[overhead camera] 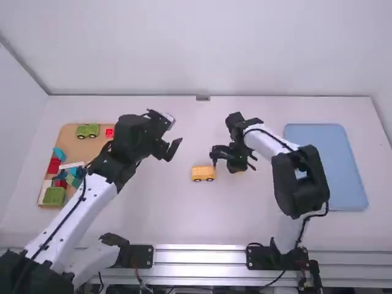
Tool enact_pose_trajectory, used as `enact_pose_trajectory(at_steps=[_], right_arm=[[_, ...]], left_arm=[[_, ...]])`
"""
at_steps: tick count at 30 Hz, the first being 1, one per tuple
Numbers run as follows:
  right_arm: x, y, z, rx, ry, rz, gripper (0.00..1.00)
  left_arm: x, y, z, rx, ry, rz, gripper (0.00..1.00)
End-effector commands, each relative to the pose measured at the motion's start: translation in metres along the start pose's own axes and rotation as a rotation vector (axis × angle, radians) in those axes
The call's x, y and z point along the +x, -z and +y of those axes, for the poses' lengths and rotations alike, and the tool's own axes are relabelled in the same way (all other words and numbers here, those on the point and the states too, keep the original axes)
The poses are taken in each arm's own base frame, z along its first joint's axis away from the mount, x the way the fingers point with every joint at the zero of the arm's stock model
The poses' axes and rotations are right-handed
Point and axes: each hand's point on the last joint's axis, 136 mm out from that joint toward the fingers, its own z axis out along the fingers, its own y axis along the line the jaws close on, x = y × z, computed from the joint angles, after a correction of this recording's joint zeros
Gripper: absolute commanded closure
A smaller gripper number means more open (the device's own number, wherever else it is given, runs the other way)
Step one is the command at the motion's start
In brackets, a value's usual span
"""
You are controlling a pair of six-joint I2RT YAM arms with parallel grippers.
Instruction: Assemble lego blocks to make yellow taxi
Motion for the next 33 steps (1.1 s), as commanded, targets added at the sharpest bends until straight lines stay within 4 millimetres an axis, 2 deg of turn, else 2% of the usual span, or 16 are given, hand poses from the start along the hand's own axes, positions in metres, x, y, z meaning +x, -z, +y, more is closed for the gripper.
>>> enact_pose_trajectory(at_steps=[1,6,10,15,18,19,20,21,24,27,28,30,33], right_arm=[[0.0,-0.011,0.0,-0.03,0.072,0.044,0.87],[0.003,-0.033,-0.001,-0.062,0.087,0.109,0.87],[0.003,-0.036,0.0,-0.071,0.085,0.106,0.83],[-0.001,-0.036,-0.01,-0.027,0.042,0.091,0.33],[-0.003,-0.033,-0.013,-0.02,0.029,0.085,0.19],[-0.004,-0.029,-0.013,-0.025,0.029,0.083,0.1],[-0.006,-0.027,-0.013,-0.028,0.029,0.08,0.07],[-0.009,-0.023,-0.014,-0.034,0.029,0.072,0.0],[-0.022,-0.006,-0.012,-0.063,0.03,0.009,0.02],[-0.037,0.027,-0.019,-0.046,0.015,-0.107,0.01],[-0.037,0.027,-0.019,-0.046,0.015,-0.107,0.01],[-0.043,0.049,-0.027,-0.009,0.0,-0.193,0.01],[-0.044,0.076,-0.028,0.027,-0.022,-0.284,0.02]], left_arm=[[-0.002,0.009,0.001,-0.014,-0.014,-0.022,0.01],[-0.002,0.01,0.0,-0.013,-0.011,-0.03,0.01],[-0.002,0.01,0.0,-0.013,-0.011,-0.028,0.01],[-0.001,0.01,0.0,-0.014,-0.011,-0.027,0.01],[-0.001,0.01,0.0,-0.013,-0.012,-0.027,0.01],[-0.001,0.01,0.0,-0.015,-0.011,-0.026,0.01],[-0.001,0.01,0.0,-0.016,-0.011,-0.025,0.01],[-0.001,0.01,0.0,-0.017,-0.012,-0.025,0.01],[0.002,0.01,0.005,-0.045,-0.013,-0.013,0.01],[0.009,0.011,0.016,-0.11,-0.007,0.022,0.01],[0.009,0.011,0.016,-0.11,-0.007,0.022,0.01],[0.013,0.011,0.019,-0.13,-0.006,0.044,0.01],[0.014,0.012,0.023,-0.152,-0.019,0.051,0.01]])
